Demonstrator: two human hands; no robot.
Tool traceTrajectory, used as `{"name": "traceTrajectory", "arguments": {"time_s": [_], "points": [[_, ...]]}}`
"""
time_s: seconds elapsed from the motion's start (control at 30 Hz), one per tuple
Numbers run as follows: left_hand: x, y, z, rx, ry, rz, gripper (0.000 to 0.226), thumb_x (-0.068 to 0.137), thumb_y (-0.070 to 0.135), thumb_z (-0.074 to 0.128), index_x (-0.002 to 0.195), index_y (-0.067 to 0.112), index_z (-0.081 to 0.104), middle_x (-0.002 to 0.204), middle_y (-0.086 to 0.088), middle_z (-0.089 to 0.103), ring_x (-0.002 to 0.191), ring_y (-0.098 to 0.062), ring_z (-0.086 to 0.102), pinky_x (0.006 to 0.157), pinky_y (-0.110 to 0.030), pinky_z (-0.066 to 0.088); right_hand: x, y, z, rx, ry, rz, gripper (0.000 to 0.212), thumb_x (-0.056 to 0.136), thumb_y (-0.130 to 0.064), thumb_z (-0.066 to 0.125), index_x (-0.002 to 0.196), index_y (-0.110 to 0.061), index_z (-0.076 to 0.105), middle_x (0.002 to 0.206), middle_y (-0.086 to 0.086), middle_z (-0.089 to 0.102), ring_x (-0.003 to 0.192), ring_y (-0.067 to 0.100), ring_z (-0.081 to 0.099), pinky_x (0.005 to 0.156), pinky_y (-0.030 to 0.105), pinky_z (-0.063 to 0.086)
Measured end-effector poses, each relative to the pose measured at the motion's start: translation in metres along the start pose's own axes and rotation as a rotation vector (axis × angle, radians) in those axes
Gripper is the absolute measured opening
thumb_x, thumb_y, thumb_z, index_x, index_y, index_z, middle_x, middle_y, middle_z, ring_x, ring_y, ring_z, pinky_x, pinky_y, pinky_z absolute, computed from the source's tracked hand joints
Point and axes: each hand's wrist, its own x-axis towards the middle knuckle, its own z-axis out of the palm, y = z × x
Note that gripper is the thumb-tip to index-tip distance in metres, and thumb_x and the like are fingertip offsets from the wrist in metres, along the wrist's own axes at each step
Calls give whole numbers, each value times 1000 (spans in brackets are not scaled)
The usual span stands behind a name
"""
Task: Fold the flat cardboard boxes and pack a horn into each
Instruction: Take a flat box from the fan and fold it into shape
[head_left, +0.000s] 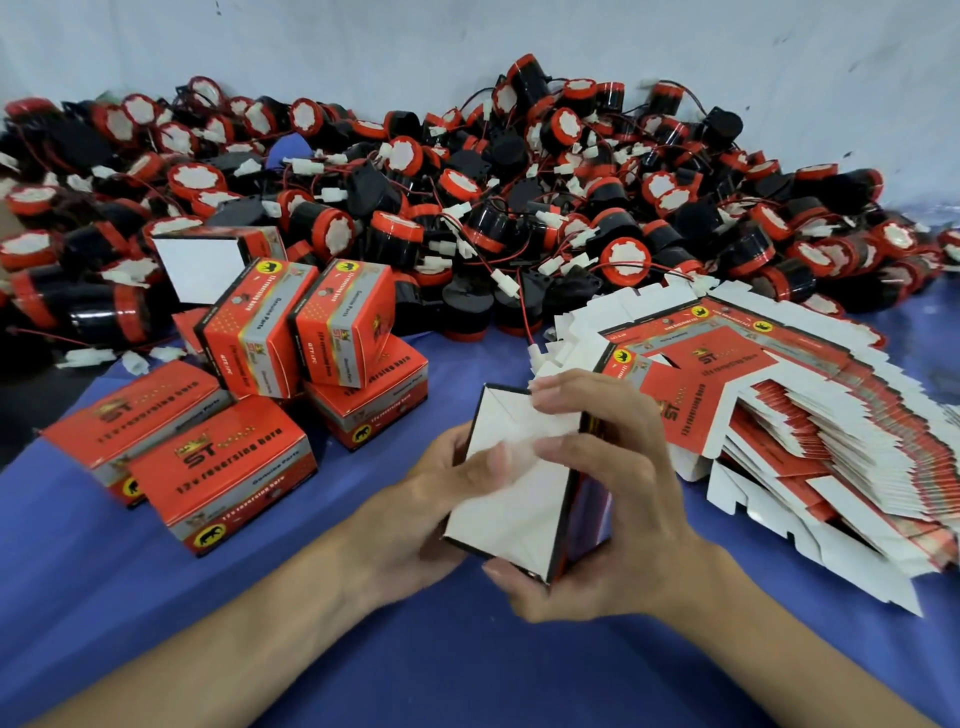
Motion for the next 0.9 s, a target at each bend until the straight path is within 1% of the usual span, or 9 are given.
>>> {"name": "traceTrajectory", "arguments": {"time_s": [0.17, 0.23, 0.3, 0.37, 0.43, 0.57, 0.63, 0.77, 0.9], "points": [[1, 18, -6, 193, 99, 200, 73, 50, 40, 92, 117, 30, 65, 103, 2, 72, 93, -15, 68, 71, -25, 55, 2, 2, -5, -126, -225, 41, 82, 89, -55, 52, 147, -9, 17, 151, 14, 18, 145, 20, 16, 113, 42, 26], [5, 28, -14, 695, 304, 466, 87, 55, 33, 90, 132, 28, 50, 102, 13, 72, 95, -2, 67, 79, -17, 52, 7, 15, -9, 18, -318, 275, 88, 91, -62, 44, 150, -4, 16, 155, 12, 17, 145, 23, 18, 117, 40, 21], [6, 31, -27, 1400, 433, 721, 95, 59, 36, 87, 140, 22, 39, 96, 16, 71, 89, 5, 66, 79, -11, 51, 14, 30, -12, 215, -173, 705, 80, 86, -69, 45, 143, -15, 31, 145, 2, 39, 134, 12, 39, 112, 32, 31], [5, 27, -37, 1926, 323, 800, 97, 62, 48, 83, 139, 14, 36, 80, 1, 73, 68, -11, 70, 59, -24, 58, 19, 49, -12, 53, -37, 748, 47, 93, -43, 49, 129, -14, 53, 122, 3, 61, 108, 0, 55, 93, 18, 43], [6, 18, -41, 2140, 199, 779, 85, 71, 56, 68, 141, 16, 40, 64, -2, 68, 52, -20, 66, 39, -24, 46, 27, 77, -11, -216, -70, 780, 27, 93, -25, 58, 111, -6, 64, 107, 7, 65, 91, 6, 59, 80, 17, 45], [12, 5, -33, 2152, 263, 852, 70, 88, 64, 45, 143, 20, 38, 64, 3, 64, 50, -16, 60, 40, -29, 46, 46, 113, 5, -513, -721, 944, 34, 88, -32, 57, 103, -2, 63, 108, 15, 55, 98, 29, 53, 84, 39, 45], [13, -1, -31, 2089, 314, 987, 61, 92, 53, 50, 139, 16, 37, 80, 0, 67, 65, -17, 63, 53, -31, 52, 45, 117, 16, -593, -819, 905, 26, 90, -25, 54, 96, 0, 62, 105, 16, 50, 99, 34, 51, 82, 44, 46], [14, 4, -36, 1851, 492, 1141, 43, 89, 30, 49, 127, 12, 46, 117, -12, 45, 111, -27, 47, 102, -32, 36, 43, 117, 14, -382, -299, 984, 37, 100, -25, 44, 75, -1, 56, 84, 11, 58, 82, 27, 56, 63, 33, 34], [13, 4, -45, 1494, 558, 734, 47, 83, 32, 58, 122, 13, 41, 141, -17, 27, 138, -17, 23, 114, -19, 21, 49, 105, -6, -63, 41, 900, 33, 102, -15, 40, 73, -11, 56, 104, 2, 56, 83, -9, 50, 74, 15, 38]]}}
